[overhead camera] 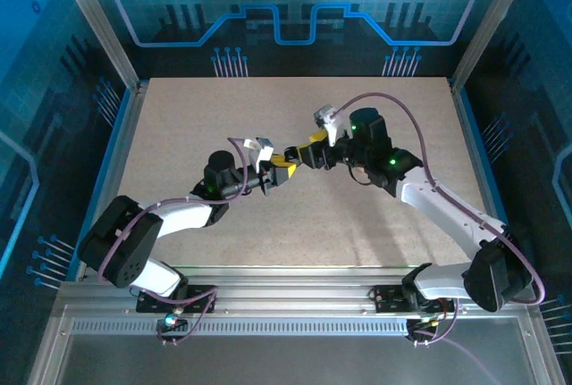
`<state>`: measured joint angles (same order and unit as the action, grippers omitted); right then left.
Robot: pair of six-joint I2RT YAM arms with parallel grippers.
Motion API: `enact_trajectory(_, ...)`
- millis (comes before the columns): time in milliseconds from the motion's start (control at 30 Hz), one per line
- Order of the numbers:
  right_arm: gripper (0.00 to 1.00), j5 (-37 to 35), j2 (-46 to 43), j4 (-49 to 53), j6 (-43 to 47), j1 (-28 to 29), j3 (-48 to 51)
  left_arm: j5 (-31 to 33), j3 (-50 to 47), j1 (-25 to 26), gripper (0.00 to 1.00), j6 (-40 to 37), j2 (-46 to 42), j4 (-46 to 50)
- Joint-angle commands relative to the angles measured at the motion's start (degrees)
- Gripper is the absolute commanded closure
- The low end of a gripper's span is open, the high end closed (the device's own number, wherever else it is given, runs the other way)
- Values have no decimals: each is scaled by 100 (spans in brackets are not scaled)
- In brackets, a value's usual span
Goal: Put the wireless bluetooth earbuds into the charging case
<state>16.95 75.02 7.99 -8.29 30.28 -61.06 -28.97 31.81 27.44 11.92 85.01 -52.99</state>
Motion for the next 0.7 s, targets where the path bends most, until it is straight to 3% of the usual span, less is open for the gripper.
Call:
enact_trajectory(0,45,669,-68,22,-717,-254,27,-49,150,-4,95,-129,-141,-140)
enact_trajectory(267,39,1232,226,152,-1325,-344,60,-38,150,-2,95,-129,-103,-156)
enact_trajectory(667,37,1381,707,338,-1309,-300,-204,-40,143,-7,94,-126,-109,-161)
